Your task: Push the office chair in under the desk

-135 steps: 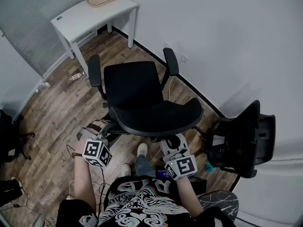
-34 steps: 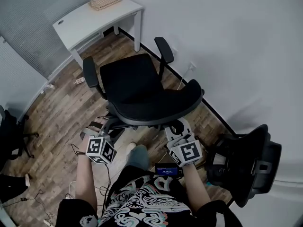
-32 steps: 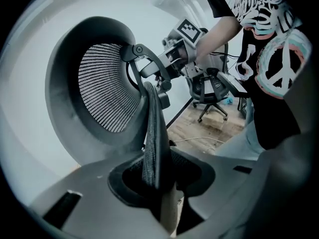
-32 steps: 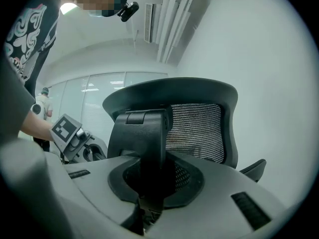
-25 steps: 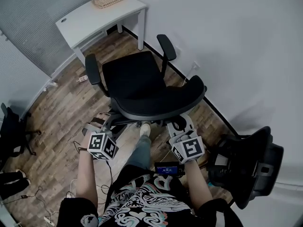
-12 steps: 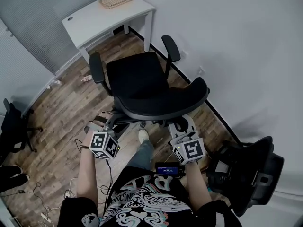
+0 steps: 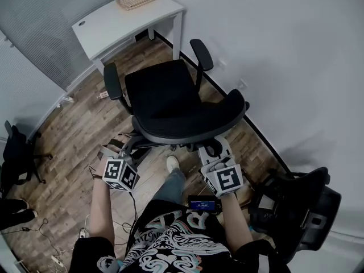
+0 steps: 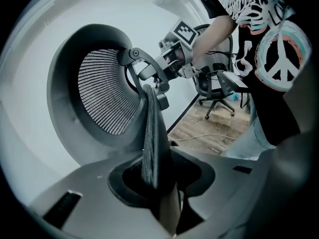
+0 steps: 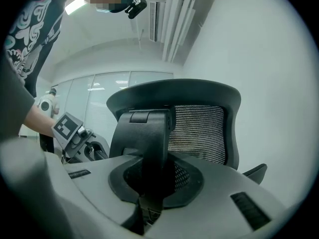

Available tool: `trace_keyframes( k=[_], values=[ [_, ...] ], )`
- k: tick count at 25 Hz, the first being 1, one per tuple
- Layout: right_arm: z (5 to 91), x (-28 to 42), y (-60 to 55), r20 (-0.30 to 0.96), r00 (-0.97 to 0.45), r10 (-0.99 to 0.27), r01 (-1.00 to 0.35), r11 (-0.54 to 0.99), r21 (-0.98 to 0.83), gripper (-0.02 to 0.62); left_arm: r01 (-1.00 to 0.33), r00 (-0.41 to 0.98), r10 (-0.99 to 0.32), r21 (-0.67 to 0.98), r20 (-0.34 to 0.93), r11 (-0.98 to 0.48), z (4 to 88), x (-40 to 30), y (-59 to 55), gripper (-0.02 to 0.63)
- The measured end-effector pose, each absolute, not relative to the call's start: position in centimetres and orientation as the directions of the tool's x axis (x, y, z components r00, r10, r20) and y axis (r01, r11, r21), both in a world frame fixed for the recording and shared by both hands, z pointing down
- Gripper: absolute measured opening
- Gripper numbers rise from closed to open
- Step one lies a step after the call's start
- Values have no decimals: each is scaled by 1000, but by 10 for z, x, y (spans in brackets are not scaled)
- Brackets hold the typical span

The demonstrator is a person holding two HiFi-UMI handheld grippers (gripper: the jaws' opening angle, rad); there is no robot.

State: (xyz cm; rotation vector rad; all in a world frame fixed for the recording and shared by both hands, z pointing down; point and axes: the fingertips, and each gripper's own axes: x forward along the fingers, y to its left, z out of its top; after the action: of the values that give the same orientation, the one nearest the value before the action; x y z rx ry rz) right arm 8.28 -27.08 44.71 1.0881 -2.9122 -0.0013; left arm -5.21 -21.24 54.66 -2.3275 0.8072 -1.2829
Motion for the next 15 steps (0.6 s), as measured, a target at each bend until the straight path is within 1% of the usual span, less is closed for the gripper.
trace_keyframes(
  k=[8, 15],
  values=[
    [445, 70, -277, 24, -775, -632, -631, 775, 43, 37, -298, 431, -639, -568, 637, -767, 546, -63, -222, 144],
    [446, 61, -284, 26, -768, -640, -639, 768, 52, 37, -295, 434, -642, -573, 633, -764, 546, -73, -229, 144]
  ],
)
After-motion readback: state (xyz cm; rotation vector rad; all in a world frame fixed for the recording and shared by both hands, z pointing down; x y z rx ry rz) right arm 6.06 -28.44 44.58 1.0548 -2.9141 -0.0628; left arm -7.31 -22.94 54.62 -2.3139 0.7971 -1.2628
